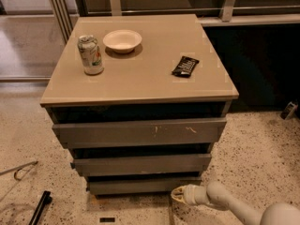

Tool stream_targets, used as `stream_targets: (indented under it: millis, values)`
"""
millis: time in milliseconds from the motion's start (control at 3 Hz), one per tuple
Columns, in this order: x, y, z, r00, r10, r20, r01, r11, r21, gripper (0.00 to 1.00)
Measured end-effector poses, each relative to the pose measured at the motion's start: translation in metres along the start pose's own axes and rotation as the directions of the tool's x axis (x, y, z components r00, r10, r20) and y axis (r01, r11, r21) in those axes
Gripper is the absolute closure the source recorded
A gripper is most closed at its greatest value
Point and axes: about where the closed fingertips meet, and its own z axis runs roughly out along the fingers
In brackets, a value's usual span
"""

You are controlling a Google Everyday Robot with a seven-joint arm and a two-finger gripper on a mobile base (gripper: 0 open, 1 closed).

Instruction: Close bottom drawer

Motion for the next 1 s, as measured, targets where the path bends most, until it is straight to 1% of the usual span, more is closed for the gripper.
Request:
stream_targets:
  millis: [333,667,1000]
  values:
    - [-0.01,0.042,-0.02,0.999,0.032,0.031,-0.026,0.9857,-0.166,1.0]
    - [-0.034,0.104,-0.06,0.993,0.112,0.048,-0.085,0.9178,-0.388,0.97]
    - [-0.033,0.102,-0.056,0.993,0.108,0.052,-0.08,0.9224,-0.378,0.74]
